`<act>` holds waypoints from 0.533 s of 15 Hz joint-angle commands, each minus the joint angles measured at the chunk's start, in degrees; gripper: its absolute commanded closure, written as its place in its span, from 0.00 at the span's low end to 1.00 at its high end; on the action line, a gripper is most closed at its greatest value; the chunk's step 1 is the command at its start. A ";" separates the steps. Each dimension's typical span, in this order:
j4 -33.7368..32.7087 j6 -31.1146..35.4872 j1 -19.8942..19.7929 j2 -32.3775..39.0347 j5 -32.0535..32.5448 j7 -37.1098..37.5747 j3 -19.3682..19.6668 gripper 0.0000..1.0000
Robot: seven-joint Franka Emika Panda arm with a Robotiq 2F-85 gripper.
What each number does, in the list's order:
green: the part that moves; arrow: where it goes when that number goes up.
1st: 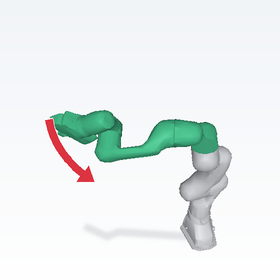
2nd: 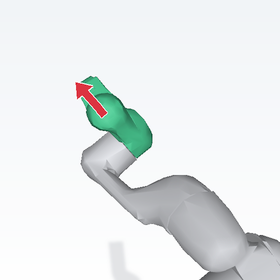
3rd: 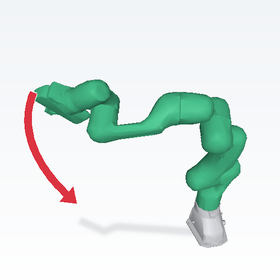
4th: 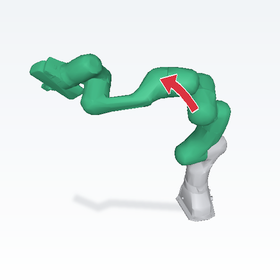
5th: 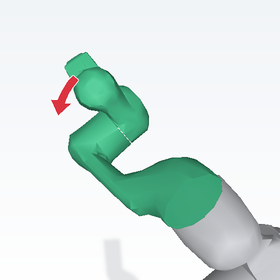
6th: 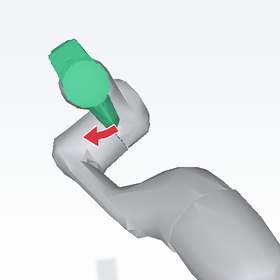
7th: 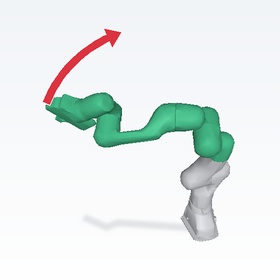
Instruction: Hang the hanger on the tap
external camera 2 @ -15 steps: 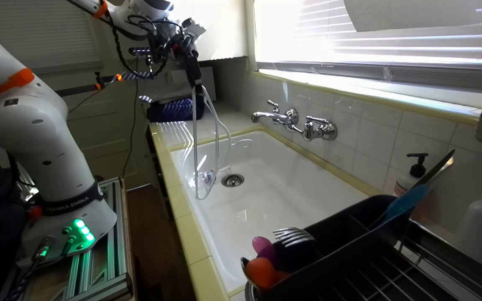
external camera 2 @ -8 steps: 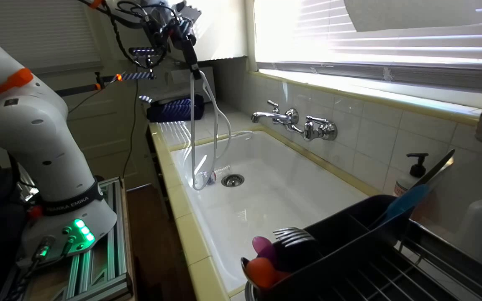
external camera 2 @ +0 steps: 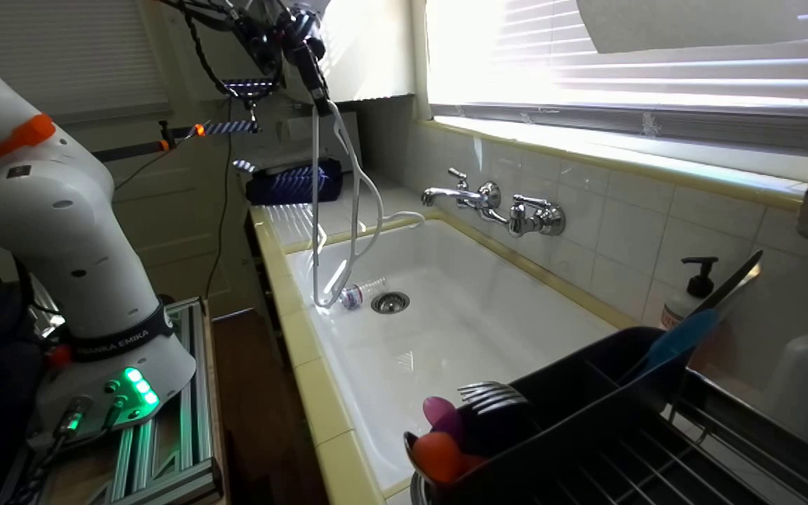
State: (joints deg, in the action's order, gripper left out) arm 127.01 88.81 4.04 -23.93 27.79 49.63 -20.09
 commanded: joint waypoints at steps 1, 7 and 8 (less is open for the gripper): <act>-1.68 -3.17 0.73 0.28 0.57 3.57 0.04 0.98; -5.13 -4.99 0.75 1.72 0.82 5.41 0.08 0.98; -5.91 -5.41 0.76 1.94 0.93 5.48 0.03 0.98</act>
State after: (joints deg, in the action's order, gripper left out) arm 124.02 86.20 4.05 -23.50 27.79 53.62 -20.09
